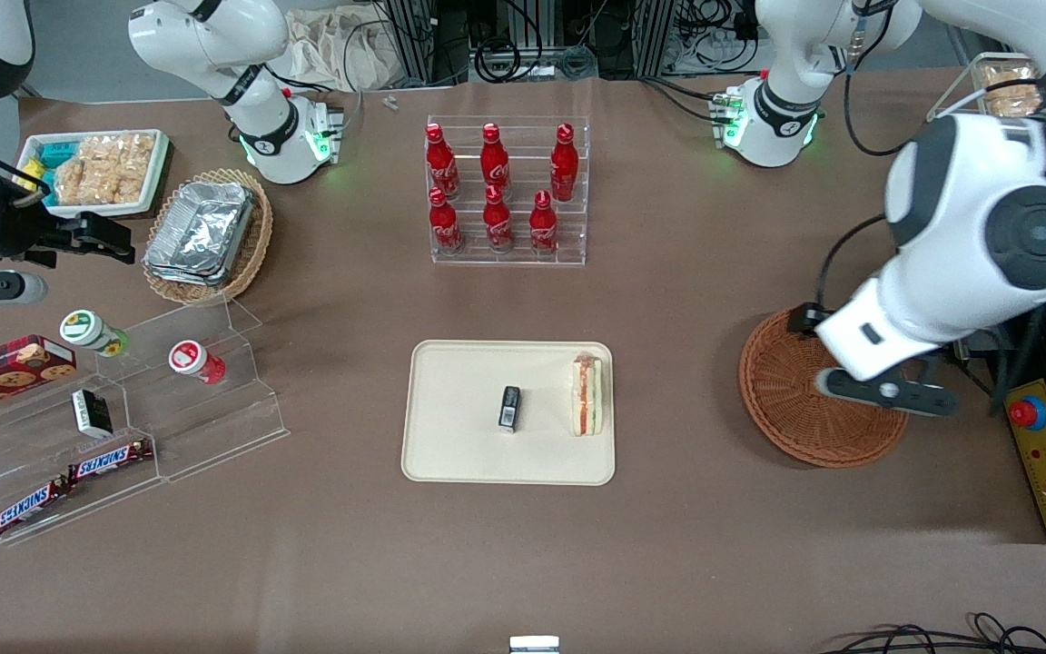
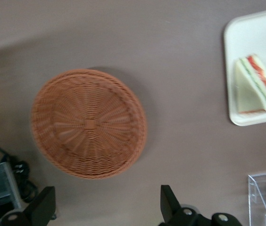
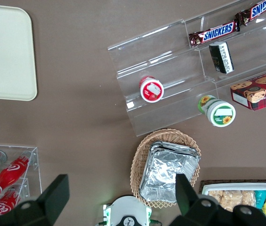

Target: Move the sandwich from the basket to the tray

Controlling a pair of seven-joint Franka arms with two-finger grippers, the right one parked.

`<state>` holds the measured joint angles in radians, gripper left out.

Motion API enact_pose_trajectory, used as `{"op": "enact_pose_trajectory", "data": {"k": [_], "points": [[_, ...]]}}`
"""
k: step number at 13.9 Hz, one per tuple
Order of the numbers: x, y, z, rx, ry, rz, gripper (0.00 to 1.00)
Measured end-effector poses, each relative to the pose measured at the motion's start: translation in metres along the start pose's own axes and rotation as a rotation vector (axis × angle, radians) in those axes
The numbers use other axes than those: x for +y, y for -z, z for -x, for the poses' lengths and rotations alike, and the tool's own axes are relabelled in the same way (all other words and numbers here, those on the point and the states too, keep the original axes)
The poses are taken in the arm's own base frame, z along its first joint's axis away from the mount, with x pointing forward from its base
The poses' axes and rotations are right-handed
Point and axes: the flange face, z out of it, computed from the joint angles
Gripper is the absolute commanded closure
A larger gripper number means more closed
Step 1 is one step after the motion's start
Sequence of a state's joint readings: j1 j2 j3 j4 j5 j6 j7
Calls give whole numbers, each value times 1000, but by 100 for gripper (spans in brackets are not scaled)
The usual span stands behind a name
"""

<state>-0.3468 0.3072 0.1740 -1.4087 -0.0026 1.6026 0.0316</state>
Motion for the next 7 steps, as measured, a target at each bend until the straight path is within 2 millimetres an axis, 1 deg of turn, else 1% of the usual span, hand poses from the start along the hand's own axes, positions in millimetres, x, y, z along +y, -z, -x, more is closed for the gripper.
{"op": "enact_pose_trajectory", "data": {"k": [1, 2, 3, 7], "points": [[-14, 2, 1, 0, 22, -4, 0], [-24, 3, 2, -1, 39, -7, 0], [-30, 3, 3, -1, 48, -8, 0], [-28, 3, 3, -2, 46, -7, 0]]}}
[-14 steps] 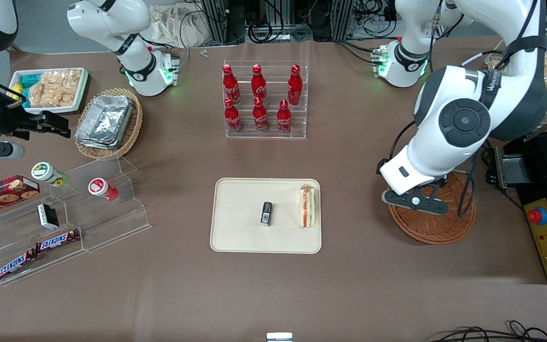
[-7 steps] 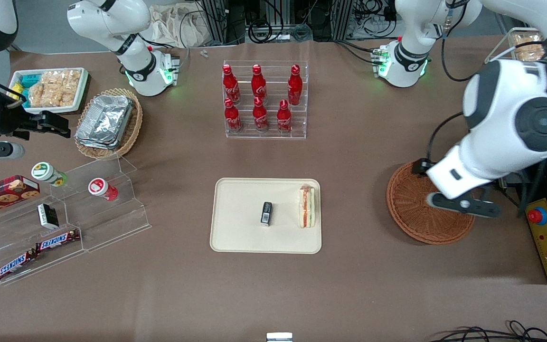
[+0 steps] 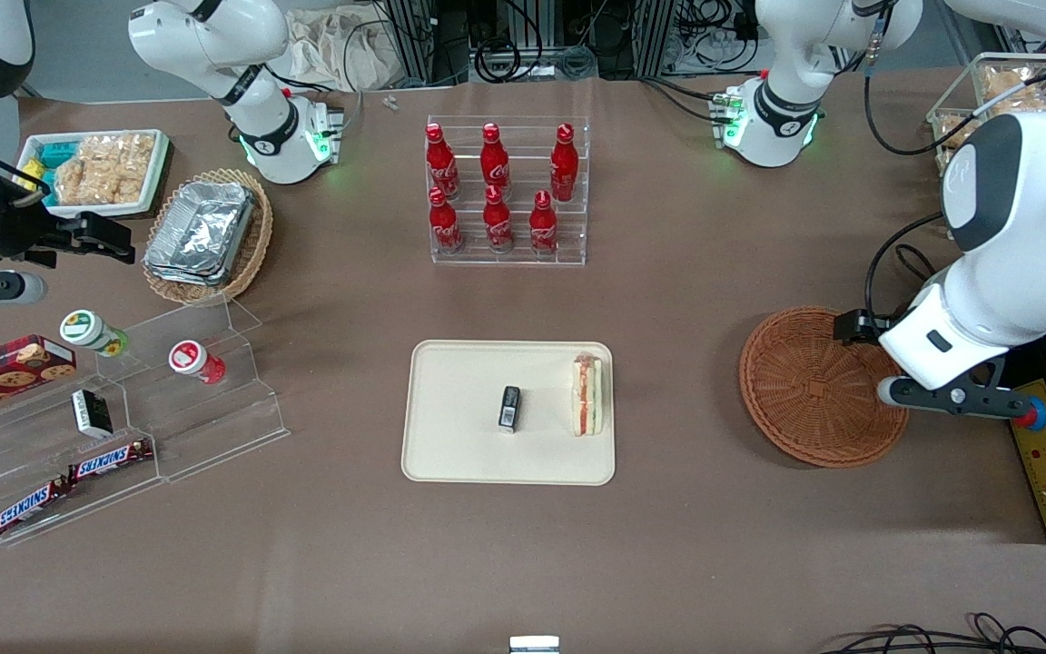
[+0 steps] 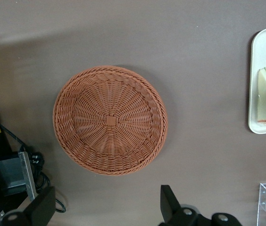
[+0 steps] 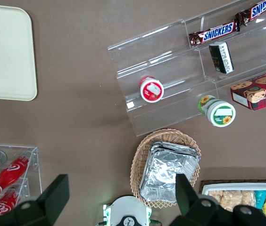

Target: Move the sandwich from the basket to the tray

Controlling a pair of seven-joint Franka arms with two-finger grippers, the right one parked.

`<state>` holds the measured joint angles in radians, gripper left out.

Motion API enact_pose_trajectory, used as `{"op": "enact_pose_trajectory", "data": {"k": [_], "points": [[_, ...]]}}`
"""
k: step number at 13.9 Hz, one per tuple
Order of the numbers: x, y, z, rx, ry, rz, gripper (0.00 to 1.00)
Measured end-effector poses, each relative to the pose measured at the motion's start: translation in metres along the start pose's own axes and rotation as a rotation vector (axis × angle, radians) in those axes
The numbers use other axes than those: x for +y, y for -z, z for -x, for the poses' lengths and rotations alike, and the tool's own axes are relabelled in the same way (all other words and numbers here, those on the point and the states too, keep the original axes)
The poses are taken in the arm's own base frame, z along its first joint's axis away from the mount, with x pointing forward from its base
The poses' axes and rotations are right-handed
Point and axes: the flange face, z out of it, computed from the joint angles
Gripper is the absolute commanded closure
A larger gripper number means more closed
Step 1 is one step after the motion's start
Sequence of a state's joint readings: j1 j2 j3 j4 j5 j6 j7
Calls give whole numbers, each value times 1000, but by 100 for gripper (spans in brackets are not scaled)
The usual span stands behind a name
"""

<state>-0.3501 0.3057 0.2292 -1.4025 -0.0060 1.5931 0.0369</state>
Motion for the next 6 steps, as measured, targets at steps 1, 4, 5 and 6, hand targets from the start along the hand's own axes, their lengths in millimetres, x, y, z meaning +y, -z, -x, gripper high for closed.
{"op": "enact_pose_trajectory", "data": {"k": [1, 4, 5, 6], "points": [[0, 0, 0, 0, 0, 1, 0], [2, 0, 0, 1, 5, 18, 0], [2, 0, 0, 1, 10, 21, 0], [3, 0, 0, 1, 11, 24, 0]]}}
